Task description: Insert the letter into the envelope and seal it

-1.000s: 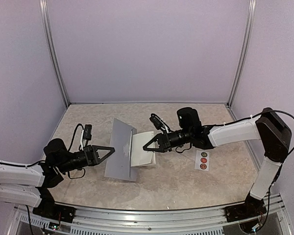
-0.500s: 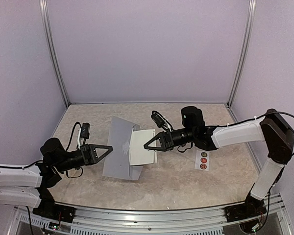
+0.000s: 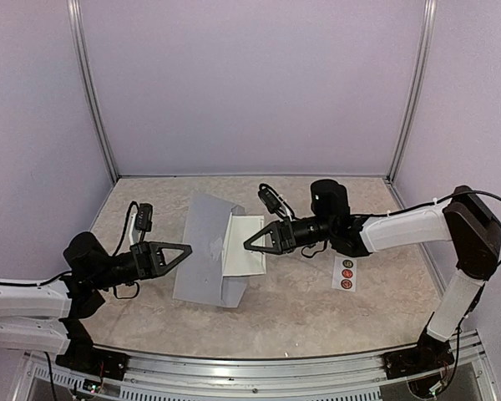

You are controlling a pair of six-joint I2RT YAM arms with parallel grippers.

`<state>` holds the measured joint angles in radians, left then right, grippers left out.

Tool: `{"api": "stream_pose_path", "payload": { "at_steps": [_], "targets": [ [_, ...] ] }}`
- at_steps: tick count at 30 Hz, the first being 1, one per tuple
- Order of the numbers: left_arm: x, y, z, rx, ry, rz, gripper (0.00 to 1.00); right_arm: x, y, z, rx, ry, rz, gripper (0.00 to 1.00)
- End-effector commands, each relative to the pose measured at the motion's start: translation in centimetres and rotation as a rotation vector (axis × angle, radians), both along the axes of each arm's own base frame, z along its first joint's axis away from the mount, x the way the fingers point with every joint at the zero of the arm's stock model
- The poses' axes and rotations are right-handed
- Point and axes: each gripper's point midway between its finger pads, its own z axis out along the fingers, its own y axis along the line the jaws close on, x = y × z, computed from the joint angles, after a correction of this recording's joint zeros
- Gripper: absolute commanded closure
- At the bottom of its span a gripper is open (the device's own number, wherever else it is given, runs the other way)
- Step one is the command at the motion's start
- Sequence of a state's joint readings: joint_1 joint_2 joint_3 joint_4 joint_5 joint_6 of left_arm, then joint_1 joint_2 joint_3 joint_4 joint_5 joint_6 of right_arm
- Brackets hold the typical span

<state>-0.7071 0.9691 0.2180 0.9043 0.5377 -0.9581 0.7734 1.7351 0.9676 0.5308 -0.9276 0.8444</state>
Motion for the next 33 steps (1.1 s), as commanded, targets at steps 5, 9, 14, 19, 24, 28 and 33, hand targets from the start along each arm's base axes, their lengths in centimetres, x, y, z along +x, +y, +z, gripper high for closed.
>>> {"api": "stream_pose_path", "payload": {
  "at_steps": [5, 9, 14, 19, 24, 28, 33],
  "targets": [
    [0.8, -0.5, 2.0, -0.018, -0.049, 0.011, 1.00, 0.1, 0.5, 2.3, 0.055, -0.051, 0.001, 1.00],
    [1.3, -1.1, 1.7, -0.001, -0.042, 0.005, 0.96, 0.1, 1.0, 3.0, 0.063, -0.071, 0.007, 1.00],
    [1.8, -2.3, 1.0, 0.047, -0.030, -0.011, 0.89, 0.1, 1.7, 3.1, 0.048, -0.088, 0.014, 1.00],
    [2.2, -3.3, 0.4, 0.078, -0.027, -0.019, 0.84, 0.1, 2.4, 3.4, 0.035, -0.104, 0.018, 1.00],
    [2.4, -3.9, 0.1, 0.092, -0.032, -0.019, 0.99, 0.4, 2.2, 3.2, -0.012, -0.122, -0.016, 1.00],
    [2.4, -3.4, 0.4, 0.077, -0.052, 0.013, 1.00, 0.7, 0.9, 2.6, -0.066, -0.124, -0.069, 0.80],
    [2.1, -2.8, 1.5, 0.046, -0.082, 0.027, 1.00, 0.2, -0.5, 1.5, -0.088, -0.098, -0.088, 0.58]
  ]
}}
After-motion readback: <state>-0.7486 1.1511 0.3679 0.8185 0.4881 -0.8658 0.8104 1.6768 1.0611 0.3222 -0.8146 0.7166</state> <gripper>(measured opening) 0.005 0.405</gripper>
